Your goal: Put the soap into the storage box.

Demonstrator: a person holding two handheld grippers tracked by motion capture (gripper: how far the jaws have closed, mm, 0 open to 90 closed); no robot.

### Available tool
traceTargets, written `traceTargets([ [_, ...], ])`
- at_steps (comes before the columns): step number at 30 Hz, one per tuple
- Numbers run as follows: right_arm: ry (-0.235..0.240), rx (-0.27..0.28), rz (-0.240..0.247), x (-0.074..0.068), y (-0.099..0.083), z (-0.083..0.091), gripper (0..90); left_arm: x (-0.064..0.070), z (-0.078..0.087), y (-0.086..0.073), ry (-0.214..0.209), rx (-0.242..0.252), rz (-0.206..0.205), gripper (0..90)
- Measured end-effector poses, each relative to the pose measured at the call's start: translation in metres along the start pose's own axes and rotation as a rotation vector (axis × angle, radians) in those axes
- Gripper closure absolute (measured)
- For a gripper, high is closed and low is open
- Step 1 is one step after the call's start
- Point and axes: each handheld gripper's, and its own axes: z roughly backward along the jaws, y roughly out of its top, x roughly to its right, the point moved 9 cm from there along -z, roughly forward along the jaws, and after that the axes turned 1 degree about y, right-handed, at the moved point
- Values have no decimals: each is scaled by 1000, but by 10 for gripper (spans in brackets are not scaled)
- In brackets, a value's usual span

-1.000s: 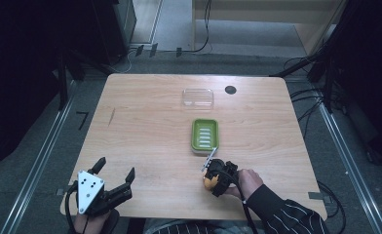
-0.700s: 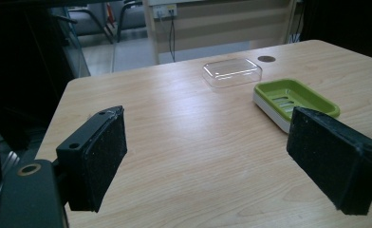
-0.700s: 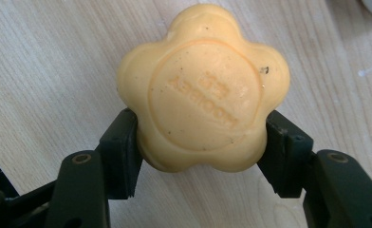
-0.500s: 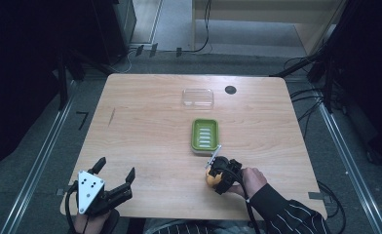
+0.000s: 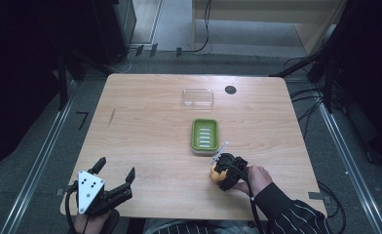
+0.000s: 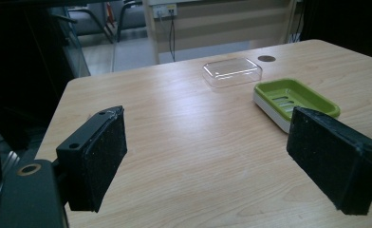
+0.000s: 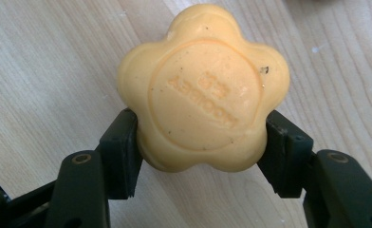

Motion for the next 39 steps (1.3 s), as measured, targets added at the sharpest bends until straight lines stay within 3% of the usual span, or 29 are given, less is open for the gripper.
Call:
traceTargets([
  [18,-33,16,-54,20,-5,8,400,0,0,0,-3,-2,-3,136],
  [39,-62,34,-74,38,-1,16,400,0,0,0,1,-1,2,137],
])
